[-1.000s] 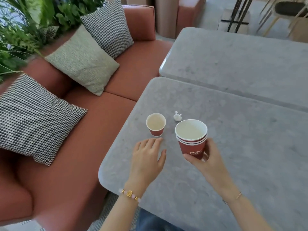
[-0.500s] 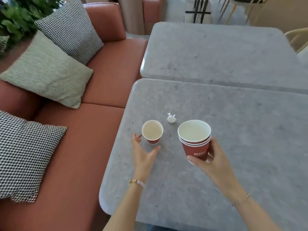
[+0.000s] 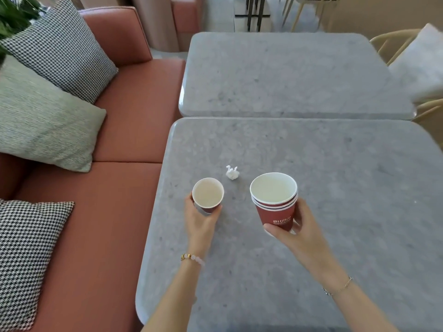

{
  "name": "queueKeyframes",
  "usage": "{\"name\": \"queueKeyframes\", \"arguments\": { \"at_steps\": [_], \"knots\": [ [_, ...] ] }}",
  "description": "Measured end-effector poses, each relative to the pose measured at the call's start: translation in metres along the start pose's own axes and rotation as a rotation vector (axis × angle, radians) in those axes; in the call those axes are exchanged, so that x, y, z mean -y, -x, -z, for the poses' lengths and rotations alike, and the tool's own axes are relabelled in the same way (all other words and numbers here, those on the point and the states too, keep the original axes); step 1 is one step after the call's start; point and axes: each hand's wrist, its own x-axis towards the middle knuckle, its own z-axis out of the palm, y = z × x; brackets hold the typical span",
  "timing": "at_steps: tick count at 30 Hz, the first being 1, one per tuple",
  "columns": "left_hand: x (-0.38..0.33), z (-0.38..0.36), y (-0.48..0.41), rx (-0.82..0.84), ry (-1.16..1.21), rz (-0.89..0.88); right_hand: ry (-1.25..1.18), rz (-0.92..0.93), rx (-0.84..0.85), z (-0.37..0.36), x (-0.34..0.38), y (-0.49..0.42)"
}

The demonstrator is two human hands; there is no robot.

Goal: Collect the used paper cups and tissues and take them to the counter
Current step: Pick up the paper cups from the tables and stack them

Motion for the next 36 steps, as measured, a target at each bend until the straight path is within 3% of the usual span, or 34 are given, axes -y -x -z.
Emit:
{"name": "queueKeyframes", "arguments": {
  "at_steps": [7, 21, 36],
  "knots": [
    [-0.040, -0.001, 0.006, 0.025, 0.054, -0.048, 0.021, 0.003, -0.023, 0.009, -0.008, 0.007],
    [-0.160, 0.014, 0.038, 0.289, 0.193, -0.233, 0.064, 0.029, 0.038, 0.003, -0.014, 0.008],
    [-0.151, -0.007, 0.085, 0.459, 0.019, -0.138, 0.024, 0.139, 0.017, 0.009, 0.003, 0.021]
  ]
}}
